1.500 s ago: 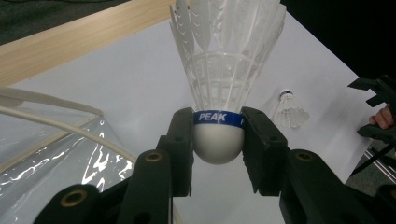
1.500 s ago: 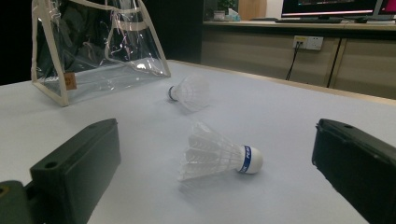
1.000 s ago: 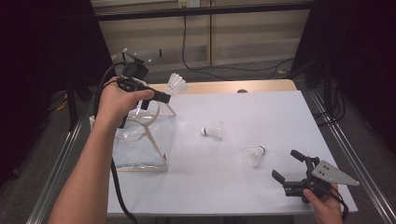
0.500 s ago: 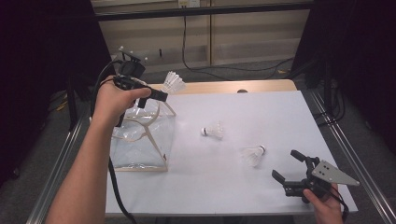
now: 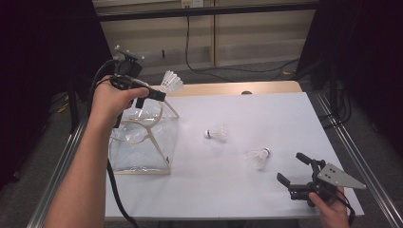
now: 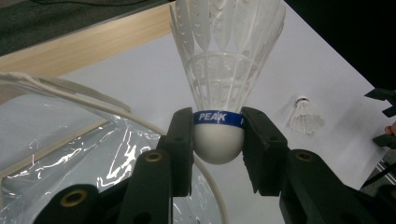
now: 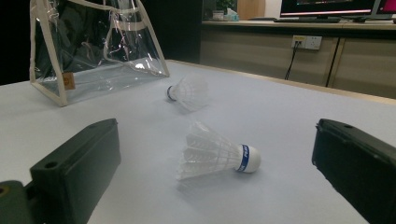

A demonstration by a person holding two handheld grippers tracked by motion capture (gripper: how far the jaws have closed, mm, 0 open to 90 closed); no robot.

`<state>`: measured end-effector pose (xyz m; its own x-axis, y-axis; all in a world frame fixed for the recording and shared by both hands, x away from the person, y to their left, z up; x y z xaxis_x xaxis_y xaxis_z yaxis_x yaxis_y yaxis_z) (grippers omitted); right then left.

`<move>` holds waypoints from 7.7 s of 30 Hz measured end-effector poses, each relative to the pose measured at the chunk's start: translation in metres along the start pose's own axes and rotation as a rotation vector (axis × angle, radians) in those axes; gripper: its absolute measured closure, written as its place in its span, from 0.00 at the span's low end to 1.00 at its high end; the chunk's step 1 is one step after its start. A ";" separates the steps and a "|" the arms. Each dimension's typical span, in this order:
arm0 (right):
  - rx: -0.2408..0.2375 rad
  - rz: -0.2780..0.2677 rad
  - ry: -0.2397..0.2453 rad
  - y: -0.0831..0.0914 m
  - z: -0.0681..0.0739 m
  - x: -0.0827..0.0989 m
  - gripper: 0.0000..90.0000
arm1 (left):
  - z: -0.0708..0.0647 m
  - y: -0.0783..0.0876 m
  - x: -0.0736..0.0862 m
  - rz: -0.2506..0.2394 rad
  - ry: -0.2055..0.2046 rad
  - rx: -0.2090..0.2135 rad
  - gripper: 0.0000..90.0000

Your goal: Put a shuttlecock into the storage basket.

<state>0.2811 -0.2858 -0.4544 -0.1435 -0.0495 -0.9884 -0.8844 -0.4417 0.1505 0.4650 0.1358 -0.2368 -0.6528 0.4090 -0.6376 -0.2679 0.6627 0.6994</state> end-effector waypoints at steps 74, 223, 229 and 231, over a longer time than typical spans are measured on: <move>0.003 0.001 -0.001 0.001 -0.001 0.000 0.01 | 0.050 0.021 0.015 -0.040 0.081 -0.140 0.73; 0.003 0.003 0.004 0.002 -0.002 0.000 0.01 | -0.001 -0.003 0.023 -0.019 -0.047 0.053 0.26; 0.004 0.002 0.003 0.002 -0.002 0.000 0.01 | -0.008 -0.007 0.023 -0.009 -0.064 0.062 0.25; 0.004 0.004 0.004 0.002 -0.002 0.000 0.01 | -0.011 -0.009 0.023 0.000 -0.071 0.068 0.25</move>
<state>0.2800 -0.2886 -0.4545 -0.1450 -0.0545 -0.9879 -0.8855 -0.4382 0.1542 0.4449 0.1325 -0.2540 -0.6001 0.4508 -0.6608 -0.2181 0.7026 0.6773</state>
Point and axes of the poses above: each handheld gripper's, and its own axes: y roughly backward along the jaws, x roughly out of its underside, z roughly to its left, the point moved 5 cm from there along -y, roughly forward along the jaws, and after that the axes turned 8 degrees about x, right-handed, at the moved point
